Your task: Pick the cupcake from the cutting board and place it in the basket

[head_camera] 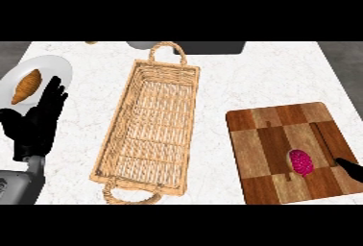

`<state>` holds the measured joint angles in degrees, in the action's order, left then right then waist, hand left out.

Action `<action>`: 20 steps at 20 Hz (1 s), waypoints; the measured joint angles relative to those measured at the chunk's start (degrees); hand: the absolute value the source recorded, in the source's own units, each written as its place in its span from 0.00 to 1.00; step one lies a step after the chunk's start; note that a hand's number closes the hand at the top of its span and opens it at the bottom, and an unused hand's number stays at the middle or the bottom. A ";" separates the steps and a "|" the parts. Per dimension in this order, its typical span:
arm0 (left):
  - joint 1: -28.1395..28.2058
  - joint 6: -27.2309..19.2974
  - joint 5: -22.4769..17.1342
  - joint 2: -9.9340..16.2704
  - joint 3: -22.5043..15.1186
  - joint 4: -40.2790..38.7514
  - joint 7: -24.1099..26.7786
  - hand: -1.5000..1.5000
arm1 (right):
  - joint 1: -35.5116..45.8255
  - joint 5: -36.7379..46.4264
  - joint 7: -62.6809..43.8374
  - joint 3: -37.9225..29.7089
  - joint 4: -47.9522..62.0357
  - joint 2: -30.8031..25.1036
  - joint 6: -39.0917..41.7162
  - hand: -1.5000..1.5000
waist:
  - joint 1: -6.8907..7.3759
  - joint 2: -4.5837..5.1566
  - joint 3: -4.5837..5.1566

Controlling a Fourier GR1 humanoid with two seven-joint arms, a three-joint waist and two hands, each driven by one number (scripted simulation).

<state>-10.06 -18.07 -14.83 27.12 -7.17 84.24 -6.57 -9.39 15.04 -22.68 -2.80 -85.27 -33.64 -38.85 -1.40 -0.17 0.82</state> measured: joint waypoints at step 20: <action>-0.46 2.05 1.73 -2.50 1.55 -0.19 -0.25 0.50 | -9.07 -0.49 -38.85 0.68 -39.50 -7.97 23.88 0.00 | 0.87 0.07 -0.73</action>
<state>-10.52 -16.02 -13.10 24.62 -5.62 84.05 -6.82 -18.46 14.55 -61.53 -2.12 -124.77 -41.61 -14.97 -0.53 -0.10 0.09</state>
